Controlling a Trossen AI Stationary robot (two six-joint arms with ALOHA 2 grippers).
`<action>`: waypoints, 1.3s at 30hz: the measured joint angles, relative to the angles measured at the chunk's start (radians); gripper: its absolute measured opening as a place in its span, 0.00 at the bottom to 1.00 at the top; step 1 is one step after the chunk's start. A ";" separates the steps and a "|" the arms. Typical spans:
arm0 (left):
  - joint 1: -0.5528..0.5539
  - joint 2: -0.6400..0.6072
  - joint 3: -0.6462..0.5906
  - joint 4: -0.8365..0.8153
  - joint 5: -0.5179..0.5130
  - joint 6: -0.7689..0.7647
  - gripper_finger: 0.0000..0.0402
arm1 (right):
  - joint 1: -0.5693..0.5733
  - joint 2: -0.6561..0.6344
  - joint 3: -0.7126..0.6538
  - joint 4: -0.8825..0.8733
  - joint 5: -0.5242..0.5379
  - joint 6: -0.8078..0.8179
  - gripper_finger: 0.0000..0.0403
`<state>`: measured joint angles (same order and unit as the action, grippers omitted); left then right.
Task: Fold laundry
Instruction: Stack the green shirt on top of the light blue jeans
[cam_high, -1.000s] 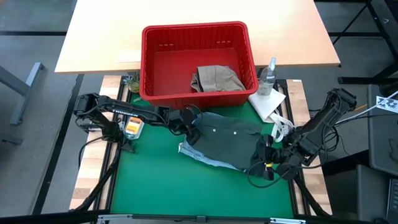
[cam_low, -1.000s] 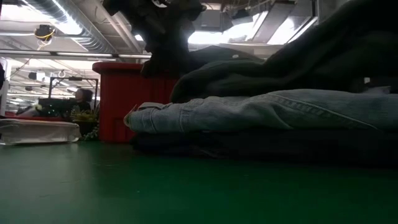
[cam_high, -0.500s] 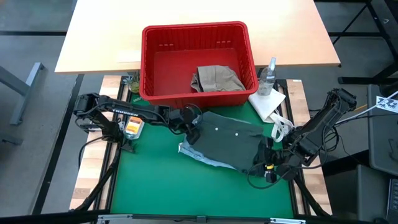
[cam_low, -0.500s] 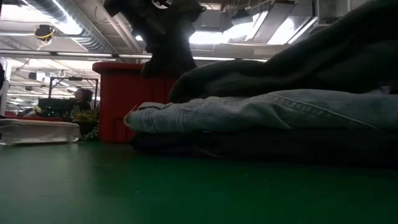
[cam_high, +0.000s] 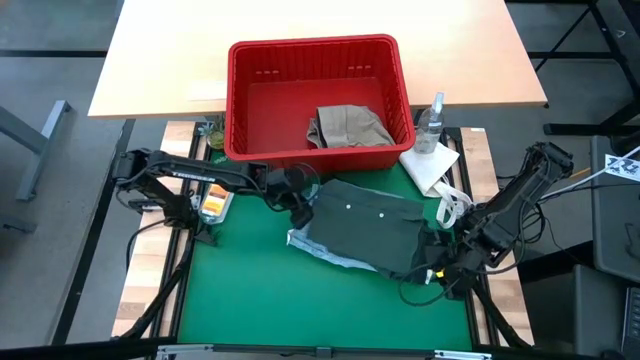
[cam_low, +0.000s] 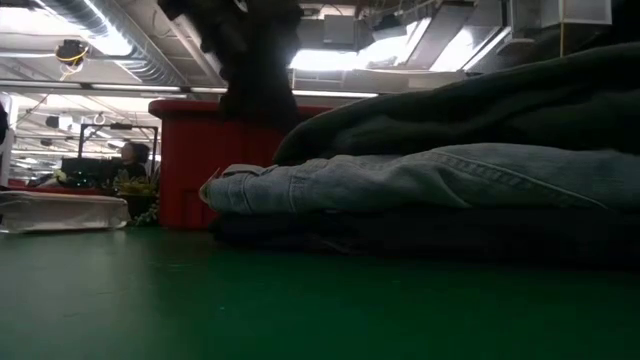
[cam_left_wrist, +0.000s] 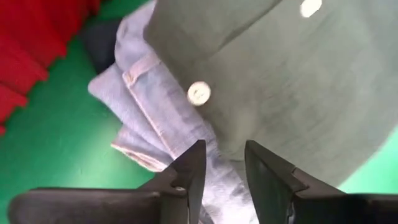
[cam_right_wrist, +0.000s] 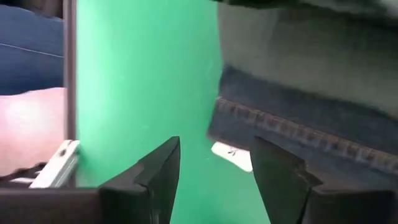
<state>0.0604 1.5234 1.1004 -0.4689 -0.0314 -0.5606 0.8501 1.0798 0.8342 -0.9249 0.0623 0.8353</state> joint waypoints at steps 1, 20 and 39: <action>0.002 -0.016 0.000 0.002 0.001 0.006 0.25 | 0.000 0.000 0.011 -0.006 -0.009 0.011 0.48; -0.162 -0.081 0.000 0.458 -0.001 0.211 0.04 | -0.002 0.011 0.317 0.003 0.777 -0.363 0.49; -0.185 0.315 0.000 0.734 -0.070 0.415 0.01 | -0.194 0.399 0.317 -0.052 0.694 -0.398 0.49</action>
<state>-0.1250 1.8379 1.1007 0.2655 -0.1015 -0.1460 0.6562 1.4790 1.1511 -0.9768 0.7559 0.4377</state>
